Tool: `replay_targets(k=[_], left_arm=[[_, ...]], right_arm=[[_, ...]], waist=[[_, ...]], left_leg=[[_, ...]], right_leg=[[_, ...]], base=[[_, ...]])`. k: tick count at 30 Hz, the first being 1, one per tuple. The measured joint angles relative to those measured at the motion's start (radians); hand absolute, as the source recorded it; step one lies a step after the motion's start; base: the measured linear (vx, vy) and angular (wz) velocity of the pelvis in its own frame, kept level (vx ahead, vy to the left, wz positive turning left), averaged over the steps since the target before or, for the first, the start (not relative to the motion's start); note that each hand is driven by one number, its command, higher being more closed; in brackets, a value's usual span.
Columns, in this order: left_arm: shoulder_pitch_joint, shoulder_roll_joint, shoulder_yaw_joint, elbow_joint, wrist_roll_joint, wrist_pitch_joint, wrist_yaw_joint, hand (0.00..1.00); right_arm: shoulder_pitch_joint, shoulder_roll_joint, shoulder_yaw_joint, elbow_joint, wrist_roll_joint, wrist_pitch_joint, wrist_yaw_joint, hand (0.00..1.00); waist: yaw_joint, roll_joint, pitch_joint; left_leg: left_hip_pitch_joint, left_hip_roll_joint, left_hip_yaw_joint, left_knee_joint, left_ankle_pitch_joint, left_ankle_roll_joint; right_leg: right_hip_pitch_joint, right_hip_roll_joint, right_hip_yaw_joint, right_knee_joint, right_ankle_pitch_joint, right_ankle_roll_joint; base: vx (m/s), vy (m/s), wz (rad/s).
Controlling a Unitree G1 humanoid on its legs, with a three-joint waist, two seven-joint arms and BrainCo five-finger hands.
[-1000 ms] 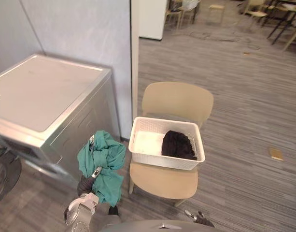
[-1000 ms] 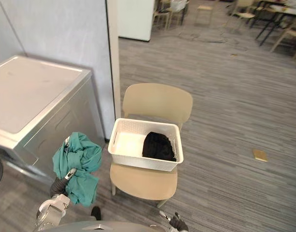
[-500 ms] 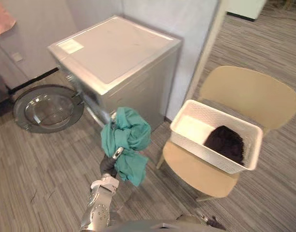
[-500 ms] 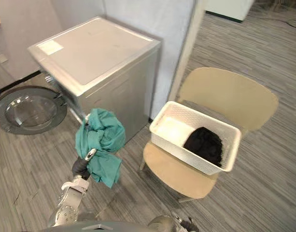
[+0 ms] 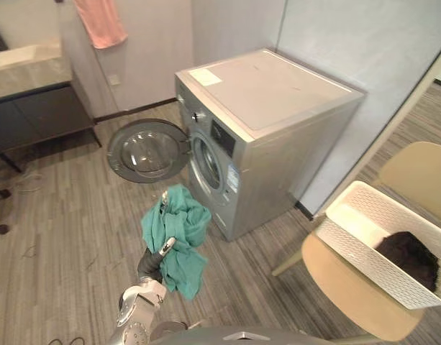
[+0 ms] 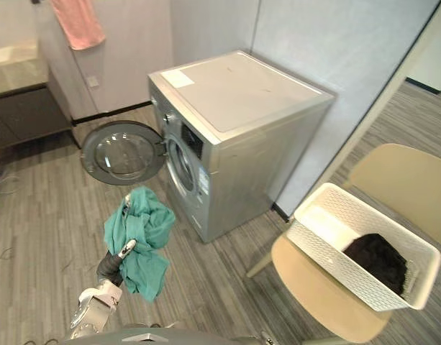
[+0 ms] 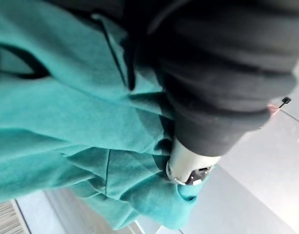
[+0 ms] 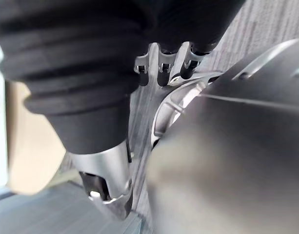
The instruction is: Pick up the laundry basket with both hands and put the clothes into the washing machine.
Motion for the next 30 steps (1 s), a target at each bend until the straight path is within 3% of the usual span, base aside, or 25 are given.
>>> replay_targets(k=[1, 2, 3, 4, 5, 6, 7, 9, 10, 11, 12, 13, 14, 16, 17, 18, 19, 20, 21, 23, 24, 25, 27, 28, 30], left_arm=[[-0.004, 0.005, 0.025, 0.005, 0.000, -0.008, 0.009, 1.00], [-0.013, 0.008, 0.030, 0.009, 0.000, -0.016, 0.020, 1.00], [-0.033, 0.012, 0.027, 0.017, 0.001, -0.025, 0.031, 1.00], [-0.050, 0.009, 0.011, 0.021, 0.002, -0.026, 0.039, 1.00], [-0.055, 0.009, -0.001, 0.021, 0.003, -0.026, 0.039, 1.00], [-0.065, 0.016, -0.029, 0.014, 0.008, -0.028, 0.039, 1.00], [-0.086, -0.025, -0.049, 0.025, 0.019, -0.016, 0.042, 1.00], [-0.088, -0.070, -0.103, 0.015, 0.030, -0.014, 0.040, 1.00], [-0.094, -0.078, -0.111, 0.016, 0.032, -0.012, 0.041, 1.00], [-0.096, -0.076, -0.109, 0.021, 0.034, -0.012, 0.042, 1.00], [-0.110, -0.071, -0.101, 0.021, 0.036, -0.013, 0.041, 1.00], [-0.124, -0.069, -0.099, 0.021, 0.036, -0.013, 0.041, 1.00], [-0.152, -0.060, -0.103, 0.023, 0.036, -0.013, 0.039, 1.00], [-0.154, -0.059, -0.117, 0.028, 0.037, -0.012, 0.038, 1.00], [-0.154, -0.064, -0.122, 0.024, 0.037, -0.012, 0.037, 1.00], [-0.147, -0.076, -0.126, 0.016, 0.038, -0.012, 0.035, 1.00], [-0.141, -0.080, -0.125, 0.016, 0.038, -0.012, 0.033, 1.00], [-0.132, -0.081, -0.122, 0.016, 0.037, -0.011, 0.031, 1.00], [-0.115, -0.079, -0.115, 0.013, 0.037, -0.009, 0.030, 1.00], [-0.082, -0.079, -0.102, -0.028, 0.035, -0.006, 0.031, 1.00], [-0.081, -0.079, -0.089, -0.037, 0.026, -0.007, 0.032, 1.00], [-0.083, -0.079, -0.070, -0.042, 0.017, -0.009, 0.032, 1.00], [-0.086, -0.079, -0.056, -0.041, 0.017, -0.011, 0.034, 1.00], [-0.085, -0.079, -0.051, -0.040, 0.017, -0.011, 0.039, 1.00], [-0.086, -0.077, -0.043, -0.027, 0.017, -0.016, 0.040, 1.00]], right_arm=[[0.005, 0.028, 0.025, -0.036, 0.003, 0.003, 0.011, 0.00], [0.008, 0.050, 0.044, -0.057, 0.006, 0.003, 0.021, 0.00], [0.012, 0.097, 0.060, -0.090, 0.034, 0.000, 0.031, 0.00], [0.013, 0.131, 0.070, -0.112, 0.060, -0.008, 0.043, 0.00], [0.012, 0.140, 0.075, -0.115, 0.069, -0.012, 0.050, 0.00], [0.008, 0.153, 0.092, -0.101, 0.082, -0.009, 0.054, 0.00], [0.012, 0.133, 0.078, -0.109, 0.103, -0.011, 0.052, 0.00], [0.032, 0.113, 0.046, -0.107, 0.124, -0.017, 0.050, 0.00], [0.030, 0.110, 0.032, -0.105, 0.133, -0.015, 0.051, 0.00], [0.033, 0.113, 0.011, -0.104, 0.142, -0.016, 0.054, 0.00], [0.041, 0.121, 0.007, -0.104, 0.139, -0.015, 0.052, 0.00], [0.043, 0.126, 0.007, -0.102, 0.138, -0.014, 0.051, 0.00], [0.068, 0.146, 0.001, -0.088, 0.138, -0.010, 0.049, 0.00], [0.091, 0.152, -0.017, -0.027, 0.139, 0.004, 0.044, 0.00], [0.109, 0.146, -0.023, -0.031, 0.139, 0.002, 0.045, 0.00], [0.113, 0.127, -0.035, -0.040, 0.139, -0.003, 0.043, 0.00], [0.113, 0.116, -0.035, -0.050, 0.139, -0.008, 0.043, 0.00], [0.113, 0.114, -0.035, -0.058, 0.140, -0.010, 0.043, 0.00], [0.103, 0.115, -0.032, -0.065, 0.140, -0.011, 0.042, 0.00], [0.099, 0.112, -0.014, -0.069, 0.149, -0.014, 0.040, 0.00], [0.096, 0.109, 0.011, -0.086, 0.156, -0.015, 0.033, 0.00], [0.088, 0.107, 0.057, -0.122, 0.162, -0.019, 0.019, 0.00], [0.066, 0.102, 0.098, -0.160, 0.162, -0.028, 0.018, 0.00], [0.038, 0.097, 0.131, -0.179, 0.162, -0.033, 0.018, 0.00], [0.000, 0.101, 0.165, -0.181, 0.161, -0.033, 0.020, 0.00]], waist=[[-0.006, -0.011, 0.009], [-0.012, -0.026, 0.010], [-0.027, -0.058, 0.014], [-0.035, -0.087, 0.020], [-0.035, -0.100, 0.019], [-0.036, -0.149, 0.013], [-0.061, -0.137, 0.022], [-0.051, -0.061, 0.029], [-0.054, -0.053, 0.035], [-0.054, -0.051, 0.057], [-0.054, -0.038, 0.044], [-0.056, -0.048, 0.042], [-0.072, -0.083, 0.041], [-0.096, -0.088, 0.014], [-0.101, -0.078, -0.008], [-0.101, -0.031, -0.012], [-0.103, -0.008, -0.013], [-0.105, 0.000, -0.013], [-0.111, 0.013, -0.020], [-0.098, 0.006, -0.021], [-0.080, 0.009, -0.019], [-0.065, -0.002, -0.020], [-0.065, -0.003, -0.020], [-0.059, -0.009, -0.016], [-0.044, -0.024, -0.013]], left_leg=[[0.012, 0.007, -0.019, 0.001, 0.008, 0.017], [0.015, 0.008, -0.033, 0.002, 0.010, 0.020], [0.013, 0.007, -0.065, 0.008, 0.011, 0.021], [0.002, 0.004, -0.083, 0.019, 0.003, 0.012], [-0.007, -0.004, -0.088, 0.028, -0.005, 0.006], [-0.024, -0.053, -0.078, 0.061, -0.012, 0.003], [-0.123, -0.025, -0.031, 0.261, -0.087, 0.042], [-0.120, 0.023, 0.025, 0.329, -0.171, 0.032], [-0.097, 0.017, 0.019, 0.306, -0.170, 0.035], [-0.054, 0.018, 0.016, 0.262, -0.166, 0.042], [-0.048, 0.038, 0.013, 0.239, -0.166, 0.033], [-0.050, 0.039, 0.007, 0.234, -0.168, 0.029], [-0.053, 0.026, -0.021, 0.229, -0.168, 0.026], [-0.042, 0.029, -0.084, 0.205, -0.165, -0.004], [-0.057, 0.053, -0.096, 0.241, -0.177, -0.004], [-0.078, 0.100, -0.096, 0.319, -0.220, -0.018], [-0.100, 0.128, -0.092, 0.421, -0.243, -0.032], [-0.121, 0.143, -0.089, 0.508, -0.242, -0.038], [-0.151, 0.162, -0.092, 0.642, -0.202, -0.069], [-0.209, 0.192, -0.085, 0.851, -0.046, -0.107], [-0.232, 0.205, -0.067, 0.916, 0.049, -0.104], [-0.264, 0.226, -0.035, 1.000, 0.098, -0.082], [-0.302, 0.248, 0.012, 1.035, 0.031, -0.038], [-0.318, 0.261, 0.067, 0.968, -0.051, -0.005], [-0.329, 0.260, 0.081, 0.796, -0.104, 0.005]], right_leg=[[-0.047, 0.081, 0.174, 0.083, -0.173, 0.045], [-0.062, 0.135, 0.244, 0.119, -0.279, 0.088], [-0.079, 0.243, 0.340, 0.156, -0.415, 0.119], [-0.094, 0.340, 0.390, 0.154, -0.503, 0.143], [-0.104, 0.376, 0.392, 0.129, -0.529, 0.157], [-0.111, 0.404, 0.368, -0.005, -0.606, 0.159], [-0.102, 0.393, 0.305, 0.002, -0.625, 0.219], [-0.080, 0.401, 0.253, 0.015, -0.607, 0.243], [-0.081, 0.392, 0.237, 0.060, -0.605, 0.244], [-0.120, 0.387, 0.206, 0.127, -0.620, 0.209], [-0.147, 0.422, 0.184, 0.086, -0.636, 0.199], [-0.154, 0.428, 0.172, 0.057, -0.632, 0.201], [-0.153, 0.424, 0.166, 0.023, -0.598, 0.197], [-0.126, 0.437, 0.123, -0.004, -0.589, 0.184], [-0.114, 0.459, 0.098, -0.026, -0.591, 0.180], [-0.091, 0.505, 0.084, -0.048, -0.599, 0.177], [-0.071, 0.532, 0.081, -0.050, -0.620, 0.159], [-0.058, 0.546, 0.081, -0.045, -0.634, 0.155], [-0.021, 0.559, 0.088, -0.033, -0.656, 0.149], [0.033, 0.579, 0.134, -0.031, -0.672, 0.155], [0.054, 0.587, 0.168, -0.043, -0.674, 0.152], [0.081, 0.594, 0.212, -0.074, -0.670, 0.146], [0.106, 0.593, 0.264, -0.110, -0.663, 0.146], [0.132, 0.575, 0.328, -0.157, -0.646, 0.156], [0.140, 0.536, 0.410, -0.193, -0.635, 0.173]], base=[[0.05, 0.095, 0.33], [0.03, 0.036, 0.50], [-0.03, -0.044, 0.68], [-0.05, -0.079, 0.67], [-0.06, -0.142, 0.56], [0.02, -0.103, 0.95], [0.04, -0.060, 0.96], [0.08, 0.076, 0.59], [0.07, 0.014, 0.07], [0.02, -0.082, -0.11], [0.00, -0.089, -0.08], [0.04, -0.118, 0.45], [0.11, -0.196, 0.95], [0.20, -0.243, 0.90], [0.31, -0.192, 0.31], [0.30, -0.111, 0.08], [0.30, -0.093, -0.10], [0.28, -0.047, -0.15], [0.41, -0.075, -0.27], [0.40, -0.061, -0.65], [0.25, 0.001, -1.08], [0.30, 0.026, -1.05], [0.29, 0.081, -0.96], [0.28, 0.142, -1.02], [0.27, 0.209, -1.19]])
